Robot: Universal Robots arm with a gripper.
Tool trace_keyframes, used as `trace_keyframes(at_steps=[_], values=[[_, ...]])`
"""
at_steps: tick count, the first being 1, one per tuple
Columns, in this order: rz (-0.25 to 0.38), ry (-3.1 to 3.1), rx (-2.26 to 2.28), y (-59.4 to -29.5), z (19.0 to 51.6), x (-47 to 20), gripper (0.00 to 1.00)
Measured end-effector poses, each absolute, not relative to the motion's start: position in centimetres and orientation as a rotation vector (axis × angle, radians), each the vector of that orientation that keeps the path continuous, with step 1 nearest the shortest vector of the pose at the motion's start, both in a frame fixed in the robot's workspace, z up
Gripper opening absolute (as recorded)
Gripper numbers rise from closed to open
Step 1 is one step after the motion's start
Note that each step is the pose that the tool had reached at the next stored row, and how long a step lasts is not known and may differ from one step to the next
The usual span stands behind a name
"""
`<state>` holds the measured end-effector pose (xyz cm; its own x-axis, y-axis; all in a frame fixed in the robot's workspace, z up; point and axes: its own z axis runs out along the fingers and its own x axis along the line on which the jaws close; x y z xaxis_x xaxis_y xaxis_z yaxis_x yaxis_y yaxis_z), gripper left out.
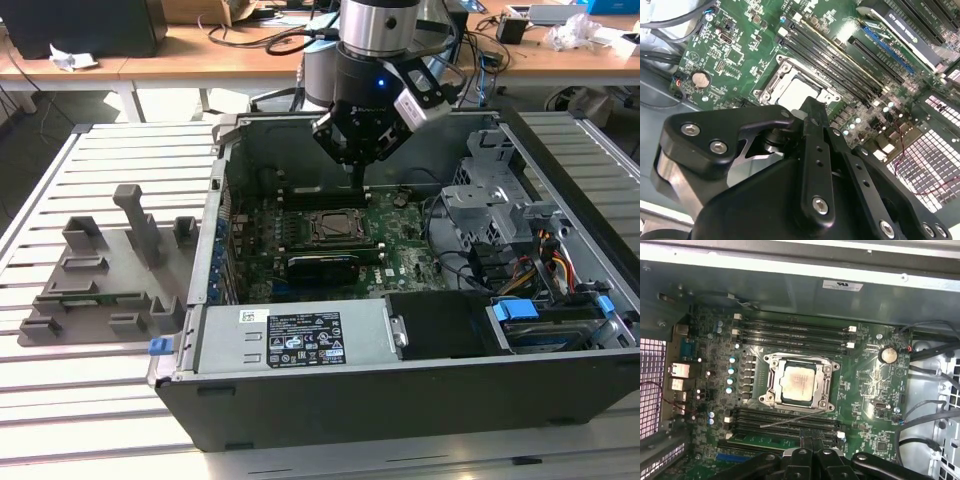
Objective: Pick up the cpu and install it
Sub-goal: 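Install the second cpu locking lever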
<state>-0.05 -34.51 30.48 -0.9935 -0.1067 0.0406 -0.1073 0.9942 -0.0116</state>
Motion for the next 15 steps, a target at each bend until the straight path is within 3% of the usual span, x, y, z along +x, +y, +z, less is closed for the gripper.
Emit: trace_keyframes(at_steps=[15], values=[[-0.001, -3.098, 0.167, -35.07, 29.73, -0.86, 0.11]])
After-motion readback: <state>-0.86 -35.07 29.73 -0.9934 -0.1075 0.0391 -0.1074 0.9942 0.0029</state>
